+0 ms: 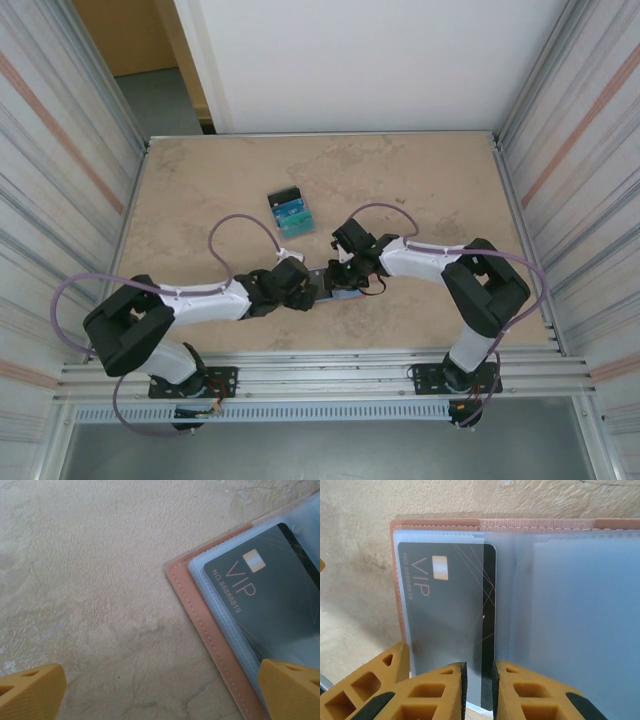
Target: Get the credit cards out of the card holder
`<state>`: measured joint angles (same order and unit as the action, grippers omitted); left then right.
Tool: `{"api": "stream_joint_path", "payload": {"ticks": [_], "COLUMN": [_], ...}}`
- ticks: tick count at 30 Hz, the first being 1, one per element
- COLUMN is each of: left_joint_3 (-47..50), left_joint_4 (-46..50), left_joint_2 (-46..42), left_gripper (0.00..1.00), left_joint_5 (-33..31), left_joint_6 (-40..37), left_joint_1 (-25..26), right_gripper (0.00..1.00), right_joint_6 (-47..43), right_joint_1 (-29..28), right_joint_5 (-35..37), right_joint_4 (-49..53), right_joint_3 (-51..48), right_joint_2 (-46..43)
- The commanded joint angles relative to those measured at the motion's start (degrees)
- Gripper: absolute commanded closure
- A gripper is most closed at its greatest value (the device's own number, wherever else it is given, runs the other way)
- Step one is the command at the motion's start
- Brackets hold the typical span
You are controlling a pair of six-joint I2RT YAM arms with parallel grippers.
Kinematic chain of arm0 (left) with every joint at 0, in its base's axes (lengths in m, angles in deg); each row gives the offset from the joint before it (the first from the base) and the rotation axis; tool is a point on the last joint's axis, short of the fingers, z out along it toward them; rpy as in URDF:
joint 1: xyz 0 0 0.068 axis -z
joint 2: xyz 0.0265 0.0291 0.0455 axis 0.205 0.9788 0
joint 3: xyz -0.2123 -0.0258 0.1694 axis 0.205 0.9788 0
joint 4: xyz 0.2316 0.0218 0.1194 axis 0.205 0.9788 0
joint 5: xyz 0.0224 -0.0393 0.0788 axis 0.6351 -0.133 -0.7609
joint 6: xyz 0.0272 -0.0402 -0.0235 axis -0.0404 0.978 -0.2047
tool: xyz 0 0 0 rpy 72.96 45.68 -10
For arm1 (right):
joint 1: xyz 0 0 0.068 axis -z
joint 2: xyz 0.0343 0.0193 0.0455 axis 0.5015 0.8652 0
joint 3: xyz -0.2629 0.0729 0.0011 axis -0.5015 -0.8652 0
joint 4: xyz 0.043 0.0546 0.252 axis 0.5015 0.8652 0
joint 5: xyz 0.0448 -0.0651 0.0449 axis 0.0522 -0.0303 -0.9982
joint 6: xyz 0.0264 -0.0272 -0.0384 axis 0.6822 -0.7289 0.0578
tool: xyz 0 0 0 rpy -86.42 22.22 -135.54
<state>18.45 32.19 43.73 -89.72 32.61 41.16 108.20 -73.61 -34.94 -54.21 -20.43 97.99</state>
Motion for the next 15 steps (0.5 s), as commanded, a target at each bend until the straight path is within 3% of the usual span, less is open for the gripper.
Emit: {"api": "stream_joint_path", "payload": {"ticks": [1,15], "left_joint_3": [-1.73,-3.48], "left_joint_4": [2.52,6.69], "left_joint_2": [0.58,2.47], "left_gripper": [0.01,0.01], "left_joint_5": [-2.04,-3.28], "left_joint_6": [0.65,1.5], "left_joint_1": [0.36,0.51], "right_gripper": [0.78,0.79], "right_joint_6": [0.56,1.05], "right_joint_1": [-0.26,0.35], "right_joint_5": [-0.99,-1.47], "right_joint_4": [-0.2,-0.8], "right_joint_3": [-0.53,-2.23], "right_joint_2": [1.07,1.23]}}
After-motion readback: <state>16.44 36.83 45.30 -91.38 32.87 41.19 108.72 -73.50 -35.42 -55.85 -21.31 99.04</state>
